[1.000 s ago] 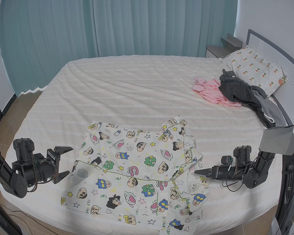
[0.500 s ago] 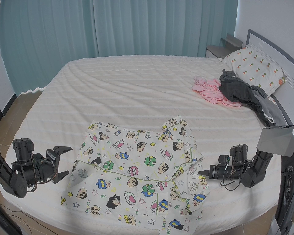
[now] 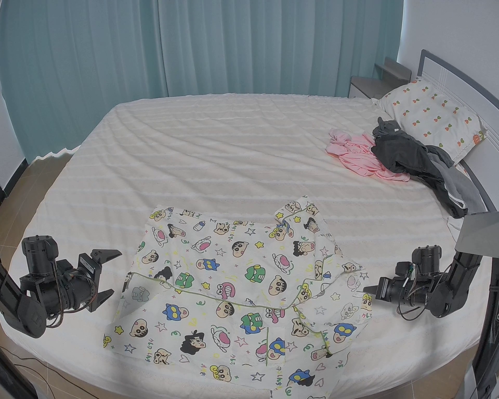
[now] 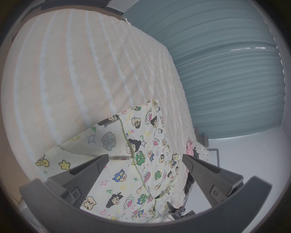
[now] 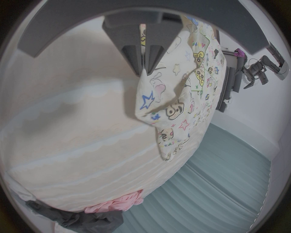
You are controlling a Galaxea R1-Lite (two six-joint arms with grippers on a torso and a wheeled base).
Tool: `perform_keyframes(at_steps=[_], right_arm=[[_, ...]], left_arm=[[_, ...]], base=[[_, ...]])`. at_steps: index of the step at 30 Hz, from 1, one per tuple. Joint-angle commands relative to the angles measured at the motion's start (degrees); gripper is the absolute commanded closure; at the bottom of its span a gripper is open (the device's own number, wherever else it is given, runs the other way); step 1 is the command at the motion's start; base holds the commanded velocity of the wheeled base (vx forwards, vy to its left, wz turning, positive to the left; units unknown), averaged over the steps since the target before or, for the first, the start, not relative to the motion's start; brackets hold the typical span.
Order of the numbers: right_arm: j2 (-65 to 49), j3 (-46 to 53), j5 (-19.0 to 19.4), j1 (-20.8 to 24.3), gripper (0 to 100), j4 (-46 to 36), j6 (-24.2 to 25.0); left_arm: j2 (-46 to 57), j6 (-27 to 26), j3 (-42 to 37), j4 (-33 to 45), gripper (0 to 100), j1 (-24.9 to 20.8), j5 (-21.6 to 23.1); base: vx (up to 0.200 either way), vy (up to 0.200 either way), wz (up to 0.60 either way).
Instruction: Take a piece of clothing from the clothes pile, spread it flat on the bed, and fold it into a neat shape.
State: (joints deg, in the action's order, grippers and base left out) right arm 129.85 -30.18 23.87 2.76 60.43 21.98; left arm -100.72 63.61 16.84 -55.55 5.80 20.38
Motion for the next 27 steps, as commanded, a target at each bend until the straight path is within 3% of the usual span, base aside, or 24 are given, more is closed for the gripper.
perform_keyframes(at_steps=[1,12,17,18,24,27], right_arm=[[-0.7,1.5,-1.0,-2.4,100,0.9,-1.6],[-0.9,2.8,-4.1,-5.0,100,3.4,-2.6],[-1.4,3.5,-4.3,-5.9,100,4.7,-3.3],[-1.3,3.5,-4.3,-6.1,0,5.0,-3.3],[-2.0,6.1,-4.2,-6.1,0,9.0,-2.9],[-6.6,12.0,-4.4,-6.2,0,14.8,-1.5]], left_arm=[[-0.1,-1.8,-1.3,-0.3,0,-0.3,-0.1],[-0.1,-2.4,-1.5,-0.2,0,-0.8,-0.2],[-0.2,-7.4,-3.1,-0.2,0,-1.1,-1.8],[-0.2,-8.7,-3.7,-0.2,0,-1.5,-2.5],[0.0,-9.6,-6.1,-0.1,0,-3.7,-3.6],[-0.6,-9.5,-7.9,0.8,0,-5.2,-3.6]], base=[[0.000,0.000,0.00],[0.000,0.000,0.00],[0.000,0.000,0.00],[0.000,0.000,0.00],[0.000,0.000,0.00],[0.000,0.000,0.00]])
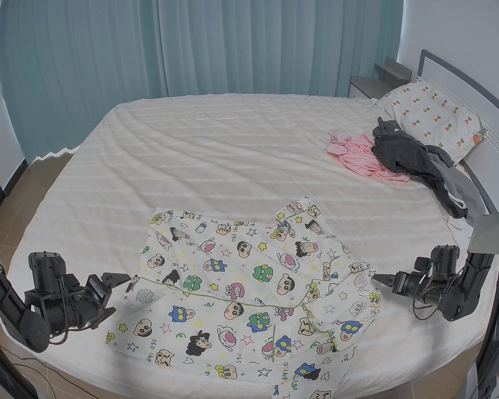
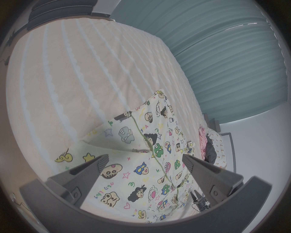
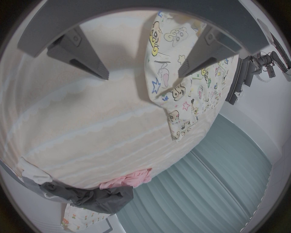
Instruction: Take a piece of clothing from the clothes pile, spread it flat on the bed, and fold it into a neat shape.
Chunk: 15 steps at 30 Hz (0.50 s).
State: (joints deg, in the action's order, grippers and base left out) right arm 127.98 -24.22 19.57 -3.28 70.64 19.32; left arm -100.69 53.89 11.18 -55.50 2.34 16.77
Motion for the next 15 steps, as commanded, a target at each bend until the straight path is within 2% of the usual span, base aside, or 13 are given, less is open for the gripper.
perform_keyframes(at_steps=[1,6,9,11,15], right_arm=[[-5.3,6.6,-0.1,-0.1,0,5.0,1.2],[-13.9,17.2,-3.7,2.0,0,14.4,2.8],[-15.3,19.3,-6.6,2.6,0,17.9,2.6],[-16.4,19.6,-10.7,4.2,0,19.1,2.2],[-18.6,21.5,-11.4,7.0,0,19.1,2.0]], left_arm=[[-0.6,0.2,-2.4,0.7,0,-1.7,0.0],[-4.9,2.7,-2.0,2.7,0,-1.8,-1.1],[-7.2,2.6,-1.1,2.6,0,-1.8,-4.2],[-9.9,2.5,1.0,2.7,0,-2.1,-7.5],[-13.2,0.6,6.0,3.4,0,-3.0,-12.1]], base=[[0.000,0.000,0.00],[0.000,0.000,0.00],[0.000,0.000,0.00],[0.000,0.000,0.00],[0.000,0.000,0.00]])
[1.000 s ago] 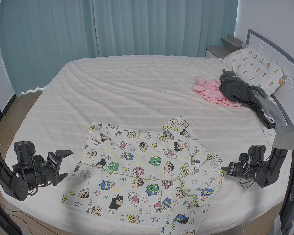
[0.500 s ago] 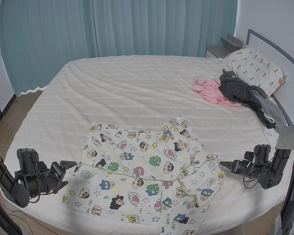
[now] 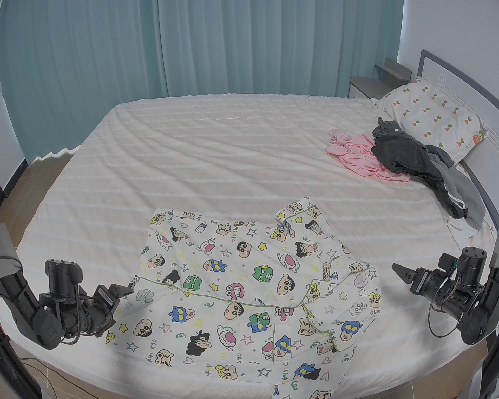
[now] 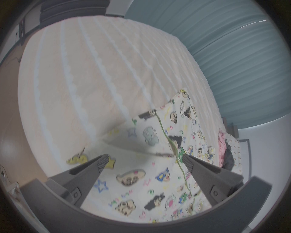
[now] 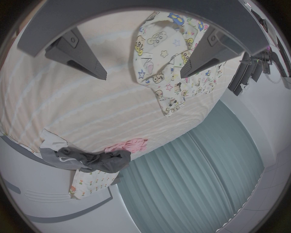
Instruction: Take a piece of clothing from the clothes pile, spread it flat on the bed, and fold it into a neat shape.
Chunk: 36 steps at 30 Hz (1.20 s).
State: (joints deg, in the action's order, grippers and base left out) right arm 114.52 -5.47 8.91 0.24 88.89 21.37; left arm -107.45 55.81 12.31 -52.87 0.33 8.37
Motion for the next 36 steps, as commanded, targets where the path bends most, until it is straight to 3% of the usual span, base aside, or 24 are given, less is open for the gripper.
perform_keyframes(at_steps=[1,3,10,15,22,29,36], right_arm=[[-5.3,3.0,-0.7,3.7,0,0.8,0.0],[-5.4,3.7,-0.6,4.4,0,0.8,-0.2],[-6.5,5.0,-0.6,6.4,0,0.8,0.0],[-8.4,5.5,-0.6,8.3,0,0.8,0.3],[-8.8,5.5,-0.6,8.8,0,0.8,0.4],[-9.0,5.5,-0.6,8.8,0,0.8,0.4],[-8.9,5.5,-0.6,8.9,0,0.8,0.4]], left_arm=[[-6.8,-1.8,5.3,1.0,0,-1.2,-4.2],[-8.0,-4.5,8.1,4.1,0,-2.1,-5.7],[-7.9,-5.8,13.8,11.6,0,-6.5,-7.4],[-9.3,-14.2,14.5,11.0,0,-7.2,-11.8],[-9.4,-24.4,14.7,11.5,0,-7.0,-12.0],[-10.3,-25.7,15.6,12.3,0,-7.4,-11.5],[-11.0,-25.5,18.3,18.4,0,-7.5,-11.1]], base=[[0.000,0.000,0.00],[0.000,0.000,0.00],[0.000,0.000,0.00],[0.000,0.000,0.00],[0.000,0.000,0.00],[0.000,0.000,0.00],[0.000,0.000,0.00]])
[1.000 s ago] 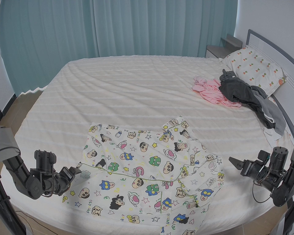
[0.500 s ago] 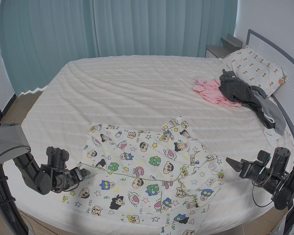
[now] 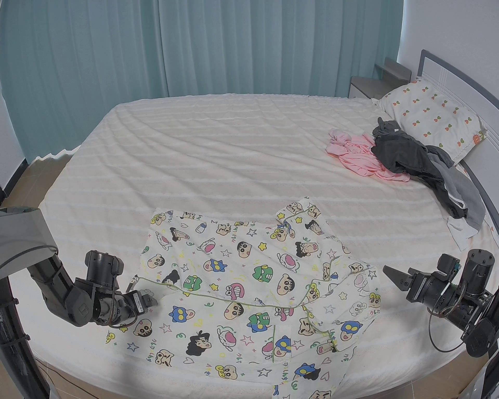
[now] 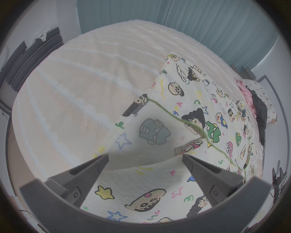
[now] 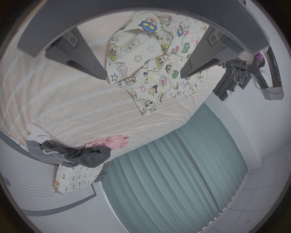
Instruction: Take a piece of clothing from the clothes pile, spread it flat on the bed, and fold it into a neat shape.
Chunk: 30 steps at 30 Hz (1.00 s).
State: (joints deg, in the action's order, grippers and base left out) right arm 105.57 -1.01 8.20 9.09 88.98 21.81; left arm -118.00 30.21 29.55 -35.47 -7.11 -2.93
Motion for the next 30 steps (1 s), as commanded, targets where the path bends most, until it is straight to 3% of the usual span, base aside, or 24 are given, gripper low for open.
perform_keyframes(at_steps=[1,2,3,16,23,30], right_arm=[[0.1,1.0,0.0,0.1,0,0.8,0.0],[0.1,1.0,0.1,0.3,0,0.8,0.1],[0.1,1.0,0.1,0.3,0,0.8,0.1],[0.1,1.0,0.0,0.5,0,0.8,0.1],[0.1,1.0,0.0,0.7,0,0.8,0.1],[-0.5,1.0,-0.1,0.8,0,0.8,0.1]], left_arm=[[-0.5,0.1,1.0,1.4,0,-0.1,0.2],[-0.5,0.1,1.0,1.6,0,-0.1,0.5],[-0.5,0.1,1.0,1.6,100,-0.1,0.5],[3.0,4.3,-0.5,2.6,100,-3.1,1.6],[8.8,6.6,-4.4,2.6,100,-8.0,0.6],[13.9,9.8,-8.5,2.6,100,-15.8,-7.9]], base=[[0.000,0.000,0.00],[0.000,0.000,0.00],[0.000,0.000,0.00],[0.000,0.000,0.00],[0.000,0.000,0.00],[0.000,0.000,0.00]])
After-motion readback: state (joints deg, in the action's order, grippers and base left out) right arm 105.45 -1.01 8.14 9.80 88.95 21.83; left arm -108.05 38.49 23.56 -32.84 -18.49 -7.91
